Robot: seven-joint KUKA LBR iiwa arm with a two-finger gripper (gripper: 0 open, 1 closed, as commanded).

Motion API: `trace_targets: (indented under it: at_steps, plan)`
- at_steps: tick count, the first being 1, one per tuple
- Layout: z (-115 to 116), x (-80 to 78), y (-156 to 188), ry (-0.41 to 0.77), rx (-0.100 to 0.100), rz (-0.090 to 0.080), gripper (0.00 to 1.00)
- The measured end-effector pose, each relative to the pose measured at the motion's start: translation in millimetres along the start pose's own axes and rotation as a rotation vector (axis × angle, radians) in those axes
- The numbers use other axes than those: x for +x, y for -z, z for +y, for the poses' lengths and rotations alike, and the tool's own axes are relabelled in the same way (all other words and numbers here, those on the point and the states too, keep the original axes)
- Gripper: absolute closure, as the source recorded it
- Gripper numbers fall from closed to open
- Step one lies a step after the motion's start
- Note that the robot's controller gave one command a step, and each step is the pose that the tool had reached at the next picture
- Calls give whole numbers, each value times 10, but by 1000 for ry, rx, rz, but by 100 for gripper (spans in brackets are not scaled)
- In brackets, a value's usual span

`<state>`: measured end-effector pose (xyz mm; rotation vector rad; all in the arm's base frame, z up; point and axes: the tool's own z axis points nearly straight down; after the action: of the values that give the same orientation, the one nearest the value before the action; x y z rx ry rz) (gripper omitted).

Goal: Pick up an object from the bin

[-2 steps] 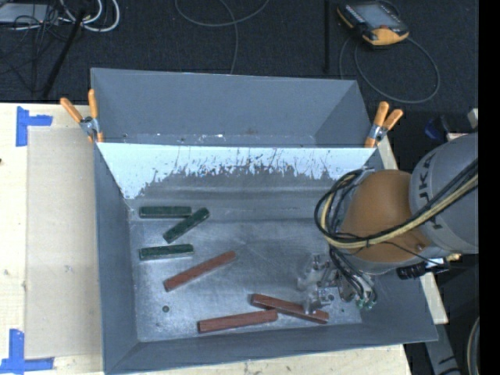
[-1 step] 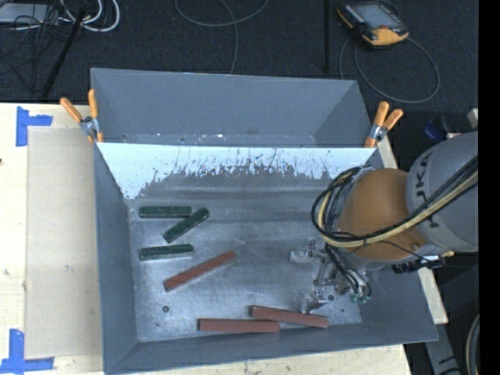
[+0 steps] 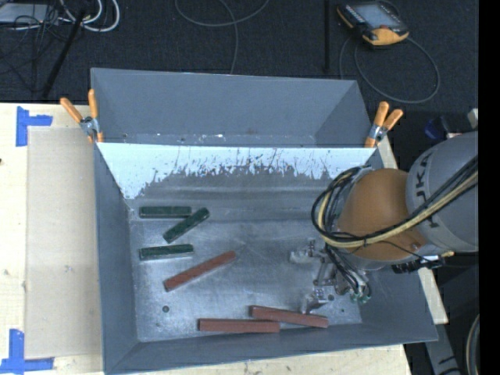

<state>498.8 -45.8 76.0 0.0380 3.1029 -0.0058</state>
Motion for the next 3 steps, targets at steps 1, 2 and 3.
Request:
trace_targets:
  at_steps: [1,2,3]
  plan:
    - [533,104,387,-12,-2,32,0]
    - [846,165,537,10,-7,34,0]
    - [1093,166,498,-74,0,39,0]
